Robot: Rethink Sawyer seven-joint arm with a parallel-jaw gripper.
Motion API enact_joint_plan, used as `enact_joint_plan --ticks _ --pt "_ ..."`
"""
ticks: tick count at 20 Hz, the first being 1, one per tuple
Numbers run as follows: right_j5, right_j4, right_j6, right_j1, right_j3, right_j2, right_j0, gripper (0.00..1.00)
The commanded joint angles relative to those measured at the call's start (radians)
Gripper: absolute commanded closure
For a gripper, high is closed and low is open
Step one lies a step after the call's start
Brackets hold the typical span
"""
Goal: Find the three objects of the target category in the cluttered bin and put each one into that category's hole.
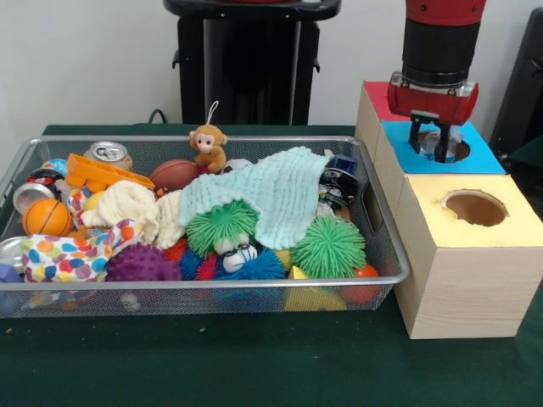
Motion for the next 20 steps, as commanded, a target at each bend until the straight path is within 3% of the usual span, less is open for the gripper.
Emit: enact_joint_plan --ticks 1,7,8,13,16,20 --pt "0.037 0.013 0.158 0.069 -0.029 -0.013 -0.007 1.00" --pt "0.013 0.018 0.172 0.103 -0.043 -0.034 0.010 1.00" --pt "-0.007 0.014 0.176 0.107 -0.048 -0.057 0.028 0.00" --pt "-0.066 0.009 0.171 0.108 -0.038 -0.044 0.017 0.00" --pt "-0.042 0.014 0.158 0.101 -0.030 -0.016 -0.010 0.00" --pt "-0.023 0.017 0.169 0.096 -0.038 -0.042 0.015 0.00"
